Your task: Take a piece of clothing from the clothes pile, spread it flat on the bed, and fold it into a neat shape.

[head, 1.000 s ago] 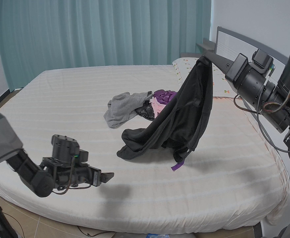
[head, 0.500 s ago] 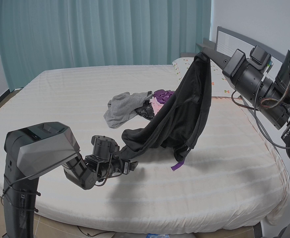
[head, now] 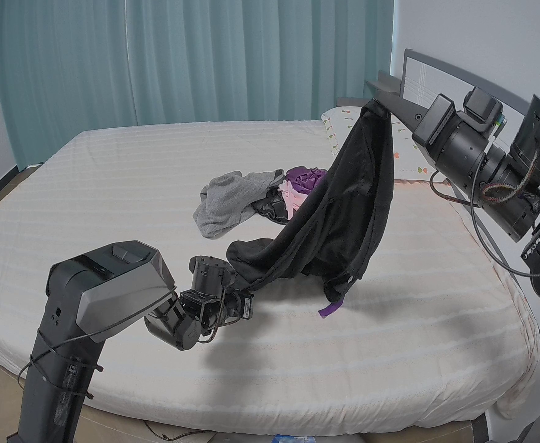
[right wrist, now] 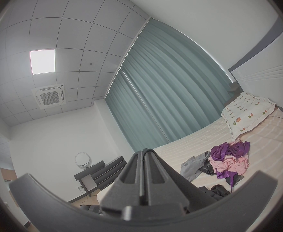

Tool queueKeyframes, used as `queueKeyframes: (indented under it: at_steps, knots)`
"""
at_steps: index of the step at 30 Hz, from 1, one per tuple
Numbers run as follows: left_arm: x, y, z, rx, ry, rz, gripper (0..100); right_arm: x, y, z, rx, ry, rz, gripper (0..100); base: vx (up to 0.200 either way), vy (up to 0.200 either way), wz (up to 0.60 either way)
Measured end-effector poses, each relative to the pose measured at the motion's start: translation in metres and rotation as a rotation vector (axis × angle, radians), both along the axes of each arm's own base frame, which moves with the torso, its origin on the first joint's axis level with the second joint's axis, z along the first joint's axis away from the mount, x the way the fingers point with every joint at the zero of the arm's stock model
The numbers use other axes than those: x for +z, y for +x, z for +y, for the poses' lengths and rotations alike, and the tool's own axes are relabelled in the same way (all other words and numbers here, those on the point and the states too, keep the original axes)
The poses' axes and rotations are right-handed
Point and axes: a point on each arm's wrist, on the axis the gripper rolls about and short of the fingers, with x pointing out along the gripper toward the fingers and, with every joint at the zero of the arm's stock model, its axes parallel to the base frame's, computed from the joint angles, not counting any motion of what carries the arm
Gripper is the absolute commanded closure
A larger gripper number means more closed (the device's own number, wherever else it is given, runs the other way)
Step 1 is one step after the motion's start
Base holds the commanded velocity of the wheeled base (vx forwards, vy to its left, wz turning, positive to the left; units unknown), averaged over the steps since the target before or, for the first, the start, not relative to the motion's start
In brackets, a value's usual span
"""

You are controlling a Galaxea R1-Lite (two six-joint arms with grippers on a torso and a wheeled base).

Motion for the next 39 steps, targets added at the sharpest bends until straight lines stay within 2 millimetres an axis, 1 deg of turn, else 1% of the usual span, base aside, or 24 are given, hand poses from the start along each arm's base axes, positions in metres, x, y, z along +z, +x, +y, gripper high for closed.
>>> queueKeyframes:
  at_steps: [6, 8, 10, 12, 17, 21, 24, 26, 28, 31, 33, 35, 37, 39]
  knots:
    - [-0.001, -0.001, 0.001, 0.079, -0.118, 0.046, 100, -0.002, 0.001, -0.002, -0.008, -0.004, 0.006, 100, 0.0, 0.0, 0.0]
    - [0.005, -0.002, 0.003, 0.099, -0.149, 0.055, 100, -0.003, 0.003, -0.003, -0.015, -0.007, 0.01, 100, 0.0, 0.0, 0.0]
    - [0.015, -0.005, 0.005, 0.114, -0.179, 0.059, 100, -0.005, 0.005, -0.005, -0.022, -0.011, 0.016, 100, 0.0, 0.0, 0.0]
    - [0.028, -0.01, 0.008, 0.128, -0.203, 0.065, 100, -0.009, 0.007, -0.008, -0.031, -0.018, 0.028, 100, 0.0, 0.0, 0.0]
    - [0.071, -0.026, 0.017, 0.163, -0.265, 0.079, 100, -0.028, 0.022, -0.014, -0.07, -0.05, 0.086, 100, 0.0, 0.0, 0.0]
    - [0.114, -0.041, 0.028, 0.211, -0.303, 0.124, 100, -0.048, 0.04, -0.017, -0.105, -0.068, 0.145, 100, 0.0, 0.0, 0.0]
    - [0.144, -0.05, 0.037, 0.248, -0.327, 0.155, 100, -0.056, 0.054, -0.017, -0.14, -0.066, 0.164, 100, 0.0, 0.0, 0.0]
    - [0.174, -0.056, 0.045, 0.272, -0.361, 0.145, 100, -0.054, 0.068, -0.017, -0.179, -0.043, 0.146, 100, 0.0, 0.0, 0.0]
    - [0.193, -0.059, 0.05, 0.281, -0.388, 0.119, 100, -0.046, 0.076, -0.017, -0.203, -0.019, 0.117, 100, 0.0, 0.0, 0.0]
    - [0.222, -0.066, 0.059, 0.294, -0.437, 0.062, 100, -0.029, 0.087, -0.019, -0.244, 0.027, 0.06, 100, 0.0, 0.0, 0.0]
    - [0.236, -0.072, 0.064, 0.297, -0.46, 0.037, 100, -0.021, 0.091, -0.02, -0.258, 0.047, 0.031, 100, 0.0, 0.0, 0.0]
    - [0.242, -0.078, 0.067, 0.302, -0.476, 0.028, 100, -0.017, 0.093, -0.019, -0.264, 0.058, 0.019, 100, 0.0, 0.0, 0.0]
    - [0.244, -0.083, 0.07, 0.308, -0.489, 0.033, 100, -0.02, 0.094, -0.018, -0.264, 0.057, 0.027, 100, 0.0, 0.0, 0.0]
    - [0.243, -0.088, 0.07, 0.315, -0.502, 0.046, 100, -0.03, 0.094, -0.016, -0.257, 0.047, 0.061, 100, 0.0, 0.0, 0.0]
